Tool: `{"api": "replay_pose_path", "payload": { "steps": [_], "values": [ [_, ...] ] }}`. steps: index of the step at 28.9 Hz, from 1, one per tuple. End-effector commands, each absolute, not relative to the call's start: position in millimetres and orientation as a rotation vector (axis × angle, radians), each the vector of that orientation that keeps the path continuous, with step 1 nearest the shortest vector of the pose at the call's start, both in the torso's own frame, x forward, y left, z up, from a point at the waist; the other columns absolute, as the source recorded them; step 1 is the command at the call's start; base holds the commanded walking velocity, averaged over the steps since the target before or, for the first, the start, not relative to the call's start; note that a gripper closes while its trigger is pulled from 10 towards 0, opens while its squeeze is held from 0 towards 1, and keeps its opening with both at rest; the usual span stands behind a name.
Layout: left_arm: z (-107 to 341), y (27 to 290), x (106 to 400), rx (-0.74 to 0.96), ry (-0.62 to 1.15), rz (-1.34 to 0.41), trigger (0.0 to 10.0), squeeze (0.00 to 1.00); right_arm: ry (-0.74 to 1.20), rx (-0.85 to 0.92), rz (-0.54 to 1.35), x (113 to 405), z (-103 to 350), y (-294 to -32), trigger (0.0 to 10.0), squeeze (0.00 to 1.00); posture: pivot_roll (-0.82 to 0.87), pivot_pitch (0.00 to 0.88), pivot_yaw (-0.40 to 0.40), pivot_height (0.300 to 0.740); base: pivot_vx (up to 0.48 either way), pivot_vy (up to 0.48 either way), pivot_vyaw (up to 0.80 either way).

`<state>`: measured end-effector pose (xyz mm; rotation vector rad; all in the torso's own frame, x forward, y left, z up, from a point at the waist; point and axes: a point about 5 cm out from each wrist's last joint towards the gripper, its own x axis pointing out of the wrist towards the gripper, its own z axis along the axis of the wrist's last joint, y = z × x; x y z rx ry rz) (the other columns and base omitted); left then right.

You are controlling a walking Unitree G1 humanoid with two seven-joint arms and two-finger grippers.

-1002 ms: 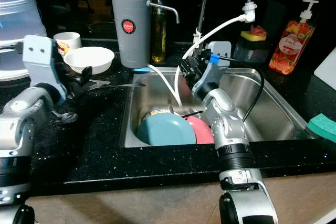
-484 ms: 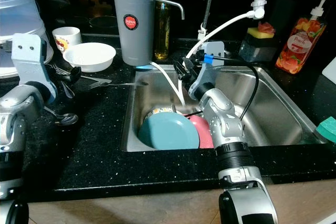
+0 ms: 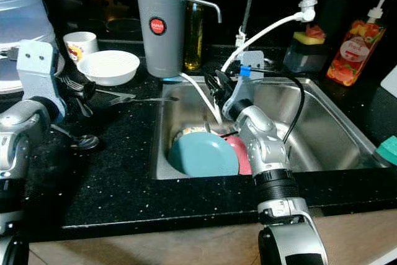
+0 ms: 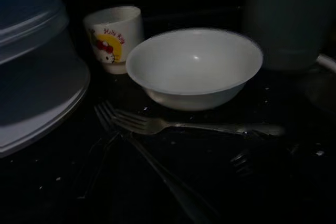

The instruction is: Kitchen organization

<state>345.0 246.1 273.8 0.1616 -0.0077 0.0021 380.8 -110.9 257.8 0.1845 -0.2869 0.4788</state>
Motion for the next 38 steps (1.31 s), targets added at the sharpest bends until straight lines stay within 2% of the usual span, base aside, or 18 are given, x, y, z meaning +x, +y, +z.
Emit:
{"api": "replay_pose_path", "payload": {
  "steps": [1,12,16,21,23,24,25,26,37,38],
  "values": [
    [282.8,251.3,345.6,0.2,-0.018,0.012,10.0,0.0,-0.271,0.221,0.448,379.9,250.0,-113.9,10.0,0.0,0.11,0.067,-0.036,0.74,0.0,0.0,0.0],
    [291.6,249.9,347.4,0.218,-0.053,-0.018,10.0,0.0,-0.277,0.291,0.41,377.7,243.5,-111.9,10.0,0.0,0.15,0.064,0.012,0.74,0.0,0.0,0.0],
    [289.3,244.6,348.5,0.169,-0.059,-0.055,10.0,0.0,-0.273,0.304,0.39,377.9,240.1,-112.3,10.0,0.0,0.16,0.064,0.026,0.74,0.0,0.0,0.0],
    [273.7,241.9,348.0,0.134,0.045,-0.085,10.0,0.0,-0.266,0.286,0.388,379.9,239.5,-115.2,10.0,0.0,0.15,0.062,0.024,0.74,0.0,0.0,0.0],
    [258.7,245.0,348.1,0.083,0.161,-0.086,10.0,0.0,-0.26,0.254,0.399,382.4,241.1,-116.4,10.0,0.0,0.15,0.064,0.019,0.74,0.0,0.0,0.0],
    [253.3,245.8,347.7,0.062,0.206,-0.092,10.0,0.16,-0.26,0.245,0.404,383.4,242.3,-116.5,10.0,0.0,0.14,0.064,0.017,0.74,0.0,0.0,0.0],
    [253.3,245.8,347.7,0.062,0.206,-0.092,10.0,0.16,-0.26,0.245,0.404,383.4,242.3,-116.5,10.0,0.0,0.14,0.064,0.017,0.74,0.0,0.0,0.0],
    [247.3,247.0,347.3,0.023,0.253,-0.091,10.0,1.0,-0.262,0.23,0.414,385.3,245.3,-116.3,10.0,0.0,0.14,0.066,0.014,0.74,0.0,0.0,0.0],
    [247.8,243.5,357.6,-0.158,0.282,-0.037,10.0,0.99,-0.275,0.157,0.471,396.1,263.3,-118.1,10.0,0.0,0.12,0.064,-0.008,0.74,0.0,0.0,0.0],
    [248.8,244.4,358.2,-0.184,0.285,-0.019,10.0,0.8,-0.274,0.157,0.476,397.0,264.0,-118.5,10.0,0.0,0.12,0.064,-0.008,0.74,0.0,0.0,0.0]
  ]
}}
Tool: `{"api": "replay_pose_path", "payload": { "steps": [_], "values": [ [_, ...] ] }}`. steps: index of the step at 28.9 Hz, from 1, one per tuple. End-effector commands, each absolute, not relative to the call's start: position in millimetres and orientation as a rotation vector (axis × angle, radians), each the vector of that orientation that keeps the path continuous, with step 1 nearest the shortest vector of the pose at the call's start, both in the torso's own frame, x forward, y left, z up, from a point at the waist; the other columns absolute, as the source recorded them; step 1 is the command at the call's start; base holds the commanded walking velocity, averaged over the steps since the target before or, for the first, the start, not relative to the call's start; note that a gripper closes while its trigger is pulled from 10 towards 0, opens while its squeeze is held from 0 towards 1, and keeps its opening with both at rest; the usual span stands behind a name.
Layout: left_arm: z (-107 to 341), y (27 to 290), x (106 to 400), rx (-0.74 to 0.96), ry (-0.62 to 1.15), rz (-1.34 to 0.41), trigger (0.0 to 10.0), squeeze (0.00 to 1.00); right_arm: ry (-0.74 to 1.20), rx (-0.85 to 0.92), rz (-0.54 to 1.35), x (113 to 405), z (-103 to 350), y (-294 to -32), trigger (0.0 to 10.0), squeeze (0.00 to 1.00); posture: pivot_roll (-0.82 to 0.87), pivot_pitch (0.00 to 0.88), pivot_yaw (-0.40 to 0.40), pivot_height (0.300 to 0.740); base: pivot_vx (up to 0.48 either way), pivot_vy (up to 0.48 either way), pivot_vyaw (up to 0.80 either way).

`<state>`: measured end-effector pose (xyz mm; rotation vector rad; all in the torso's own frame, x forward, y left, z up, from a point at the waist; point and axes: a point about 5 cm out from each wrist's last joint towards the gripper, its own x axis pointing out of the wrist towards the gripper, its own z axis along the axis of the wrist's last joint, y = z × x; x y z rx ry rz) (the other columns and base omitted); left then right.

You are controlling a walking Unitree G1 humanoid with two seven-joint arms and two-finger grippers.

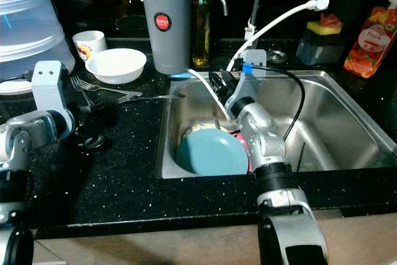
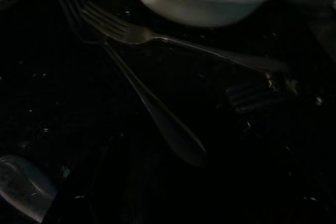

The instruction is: Kitchen organization

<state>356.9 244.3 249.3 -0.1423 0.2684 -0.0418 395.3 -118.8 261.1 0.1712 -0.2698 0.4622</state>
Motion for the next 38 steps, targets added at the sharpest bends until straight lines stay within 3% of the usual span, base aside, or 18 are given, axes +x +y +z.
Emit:
{"api": "replay_pose_path", "payload": {
  "steps": [1,2,3,4,5,6,7,16,27,35,37,38],
  "values": [
    [249.4,245.2,358.7,-0.216,0.284,-0.004,10.0,0.72,-0.272,0.156,0.48,397.9,264.4,-119.0,10.0,0.0,0.12,0.062,-0.009,0.74,0.0,0.0,0.0],
    [249.7,245.5,359.1,-0.236,0.283,0.005,10.0,0.72,-0.27,0.156,0.482,398.5,264.6,-119.4,10.0,0.0,0.12,0.061,-0.01,0.74,0.0,0.0,0.0],
    [249.9,245.7,359.3,-0.247,0.284,0.009,10.0,0.65,-0.269,0.155,0.483,399.2,264.7,-119.6,10.0,0.0,0.12,0.061,-0.01,0.74,0.0,0.0,0.0],
    [250.0,247.5,359.1,-0.271,0.278,0.033,10.0,0.39,-0.265,0.151,0.491,399.8,264.8,-119.6,10.0,0.0,0.12,0.061,-0.01,0.74,0.0,0.0,0.0],
    [248.3,251.8,358.1,-0.278,0.277,0.075,10.0,0.07,-0.258,0.154,0.502,400.4,264.6,-119.7,10.0,0.0,0.11,0.06,-0.015,0.74,0.0,0.0,0.0],
    [247.0,254.9,357.3,-0.283,0.276,0.106,10.0,0.07,-0.254,0.156,0.51,400.9,264.4,-119.7,10.0,0.0,0.11,0.06,-0.015,0.74,0.0,0.0,0.0],
    [246.1,256.7,356.9,-0.285,0.277,0.125,10.0,0.0,-0.251,0.158,0.515,401.3,264.3,-119.8,10.0,0.0,0.11,0.06,-0.015,0.74,0.0,0.0,0.0],
    [232.9,257.2,353.0,-0.281,0.354,0.169,10.0,0.0,-0.23,0.185,0.552,402.9,259.9,-117.6,10.0,0.0,0.12,0.053,-0.021,0.74,0.0,0.0,0.0],
    [214.8,261.7,355.3,-0.156,0.461,0.218,10.0,0.0,-0.213,0.206,0.555,404.8,256.7,-119.1,10.0,0.0,0.11,0.048,-0.018,0.74,0.0,0.0,0.0],
    [235.1,271.5,358.0,-0.169,0.394,0.347,10.0,0.0,-0.211,0.212,0.547,406.5,258.0,-122.4,10.0,0.0,0.11,0.057,-0.02,0.74,0.0,0.0,0.0],
    [254.5,275.1,359.5,-0.134,0.226,0.384,10.0,0.0,-0.211,0.214,0.547,406.9,258.2,-122.8,10.0,0.0,0.11,0.057,-0.02,0.74,0.0,0.0,0.0],
    [254.5,275.1,359.5,-0.134,0.226,0.384,10.0,0.0,-0.211,0.214,0.547,406.9,258.2,-122.8,10.0,0.0,0.11,0.057,-0.02,0.74,0.0,0.0,0.0]
  ]
}}
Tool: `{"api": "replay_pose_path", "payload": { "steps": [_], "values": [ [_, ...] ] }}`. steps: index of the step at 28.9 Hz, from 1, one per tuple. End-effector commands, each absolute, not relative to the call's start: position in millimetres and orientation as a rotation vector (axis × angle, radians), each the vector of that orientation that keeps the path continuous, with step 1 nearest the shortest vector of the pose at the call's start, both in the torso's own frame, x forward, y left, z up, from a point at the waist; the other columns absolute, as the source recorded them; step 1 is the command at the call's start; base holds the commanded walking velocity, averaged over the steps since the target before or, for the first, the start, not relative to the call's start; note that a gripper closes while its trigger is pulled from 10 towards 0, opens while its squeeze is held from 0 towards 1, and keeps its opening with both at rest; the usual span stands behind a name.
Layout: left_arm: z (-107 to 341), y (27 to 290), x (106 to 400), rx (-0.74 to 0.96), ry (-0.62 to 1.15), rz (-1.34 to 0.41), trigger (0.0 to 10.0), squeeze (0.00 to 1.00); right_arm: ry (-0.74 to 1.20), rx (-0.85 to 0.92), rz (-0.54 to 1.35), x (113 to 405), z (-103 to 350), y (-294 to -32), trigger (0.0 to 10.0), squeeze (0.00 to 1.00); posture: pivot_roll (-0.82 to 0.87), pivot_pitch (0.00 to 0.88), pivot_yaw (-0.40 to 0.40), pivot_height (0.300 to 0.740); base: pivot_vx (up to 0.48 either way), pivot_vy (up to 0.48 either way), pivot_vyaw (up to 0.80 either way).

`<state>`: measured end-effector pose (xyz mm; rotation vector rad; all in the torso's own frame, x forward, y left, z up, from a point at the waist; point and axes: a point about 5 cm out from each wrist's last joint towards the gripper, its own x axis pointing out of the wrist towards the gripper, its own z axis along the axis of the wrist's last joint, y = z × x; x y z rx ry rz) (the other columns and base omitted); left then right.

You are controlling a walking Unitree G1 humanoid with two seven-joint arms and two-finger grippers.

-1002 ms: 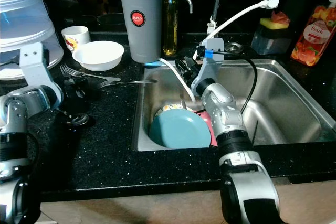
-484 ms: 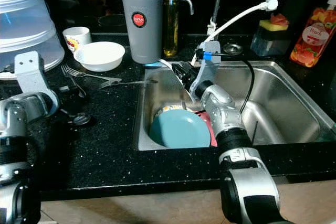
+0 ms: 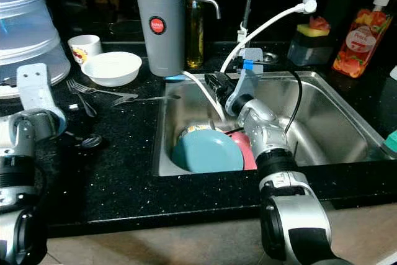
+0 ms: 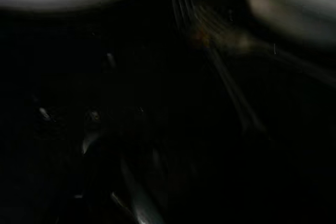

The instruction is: Kitchen organization

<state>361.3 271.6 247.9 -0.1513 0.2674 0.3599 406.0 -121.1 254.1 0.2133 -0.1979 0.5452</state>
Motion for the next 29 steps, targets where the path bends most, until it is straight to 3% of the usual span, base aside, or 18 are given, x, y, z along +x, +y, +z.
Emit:
{"api": "replay_pose_path", "payload": {
  "steps": [1,3,4,9,14,19,23,27,29],
  "values": [
    [268.7,270.5,359.7,-0.165,0.117,0.339,10.0,0.0,-0.211,0.215,0.547,407.0,258.6,-123.2,10.0,0.0,0.11,0.064,-0.027,0.74,0.0,0.0,0.0],
    [272.6,265.3,359.8,-0.175,0.095,0.285,10.0,0.0,-0.211,0.215,0.548,407.1,258.8,-123.2,10.0,0.0,0.11,0.064,-0.027,0.74,0.0,0.0,0.0],
    [276.3,252.9,358.5,-0.091,0.08,0.184,10.0,0.0,-0.209,0.214,0.551,407.3,258.8,-122.8,10.0,0.0,0.11,0.064,-0.027,0.74,0.0,0.0,0.0],
    [272.0,234.9,353.0,0.122,0.13,0.032,10.0,0.0,-0.209,0.212,0.562,407.5,259.2,-121.2,10.0,0.0,0.11,0.064,-0.027,0.74,0.0,0.0,0.0],
    [262.2,236.8,339.4,0.324,0.281,-0.106,10.0,0.0,-0.208,0.208,0.571,407.6,259.8,-120.4,10.0,0.0,0.11,0.07,-0.034,0.74,0.0,0.0,0.0],
    [270.0,249.7,334.0,0.488,0.27,-0.158,10.0,0.0,-0.208,0.206,0.575,407.7,260.1,-120.6,10.0,0.0,0.11,0.069,-0.035,0.74,0.0,0.0,0.0],
    [276.8,246.9,326.5,0.658,0.204,-0.356,10.0,0.0,-0.209,0.204,0.579,407.8,260.5,-120.6,10.0,0.0,0.11,0.069,-0.037,0.74,0.0,0.0,0.0],
    [265.7,247.5,316.4,0.841,0.272,-0.504,10.0,0.0,-0.208,0.203,0.582,407.9,260.7,-120.4,10.0,0.0,0.11,0.068,-0.038,0.74,0.0,0.0,0.0],
    [260.6,251.3,313.4,0.838,0.316,-0.539,10.0,0.0,-0.209,0.202,0.584,408.1,261.0,-120.3,10.0,0.0,0.11,0.068,-0.039,0.74,0.0,0.0,0.0]
  ]
}}
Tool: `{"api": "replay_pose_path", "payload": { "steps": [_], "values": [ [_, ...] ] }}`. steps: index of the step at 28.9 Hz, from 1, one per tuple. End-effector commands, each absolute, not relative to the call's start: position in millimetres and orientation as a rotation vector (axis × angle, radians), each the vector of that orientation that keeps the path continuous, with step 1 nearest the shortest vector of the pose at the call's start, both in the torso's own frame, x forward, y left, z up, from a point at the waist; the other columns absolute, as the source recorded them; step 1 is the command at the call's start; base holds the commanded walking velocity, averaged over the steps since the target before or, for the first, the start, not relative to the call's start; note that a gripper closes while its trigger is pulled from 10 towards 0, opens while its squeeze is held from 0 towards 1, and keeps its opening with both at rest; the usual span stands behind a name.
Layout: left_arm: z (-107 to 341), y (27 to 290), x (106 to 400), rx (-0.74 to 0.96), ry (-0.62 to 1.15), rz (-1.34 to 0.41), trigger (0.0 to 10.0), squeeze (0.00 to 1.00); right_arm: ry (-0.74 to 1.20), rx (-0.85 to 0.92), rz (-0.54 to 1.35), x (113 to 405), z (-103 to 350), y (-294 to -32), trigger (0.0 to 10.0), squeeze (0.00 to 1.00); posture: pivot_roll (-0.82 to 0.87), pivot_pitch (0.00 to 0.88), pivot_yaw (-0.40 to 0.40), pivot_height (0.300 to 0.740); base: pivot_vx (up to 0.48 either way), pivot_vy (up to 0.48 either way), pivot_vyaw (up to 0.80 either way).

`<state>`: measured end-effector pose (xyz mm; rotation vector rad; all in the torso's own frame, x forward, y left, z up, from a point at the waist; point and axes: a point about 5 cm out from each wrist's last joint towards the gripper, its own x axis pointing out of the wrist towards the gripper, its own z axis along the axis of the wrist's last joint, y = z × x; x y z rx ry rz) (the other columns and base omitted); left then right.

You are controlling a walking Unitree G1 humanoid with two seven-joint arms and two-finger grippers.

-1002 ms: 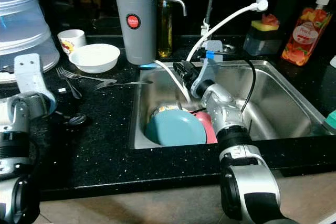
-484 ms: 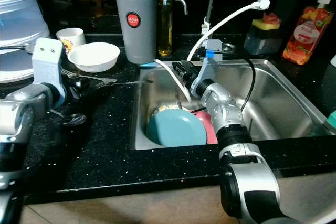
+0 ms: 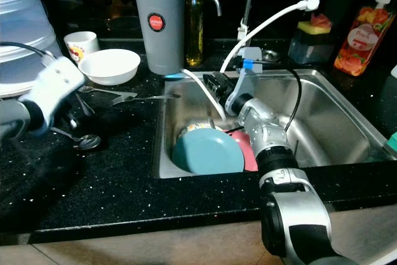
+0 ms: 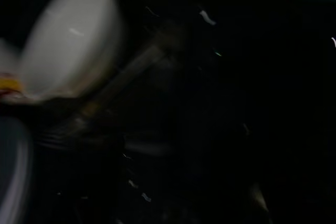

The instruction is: Kitchen organization

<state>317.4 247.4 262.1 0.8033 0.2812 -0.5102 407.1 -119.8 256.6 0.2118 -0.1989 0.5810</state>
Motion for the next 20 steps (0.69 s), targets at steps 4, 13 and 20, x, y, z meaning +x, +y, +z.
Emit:
{"api": "replay_pose_path", "payload": {
  "steps": [4,13,20],
  "values": [
    [257.1,261.1,308.6,0.795,0.369,-0.557,10.0,0.01,-0.208,0.202,0.586,408.0,261.1,-120.5,10.0,0.0,0.1,0.068,-0.041,0.74,0.0,0.0,0.0],
    [282.5,282.2,316.0,0.63,0.216,-0.465,10.0,0.01,-0.2,0.202,0.595,407.6,258.6,-118.7,10.0,0.0,0.1,0.071,-0.052,0.74,0.0,0.0,0.0],
    [286.4,312.4,326.0,0.338,0.275,-0.128,10.0,0.01,-0.199,0.201,0.603,407.1,258.2,-117.8,10.0,0.0,0.1,0.069,-0.052,0.74,0.0,0.0,0.0]
  ]
}}
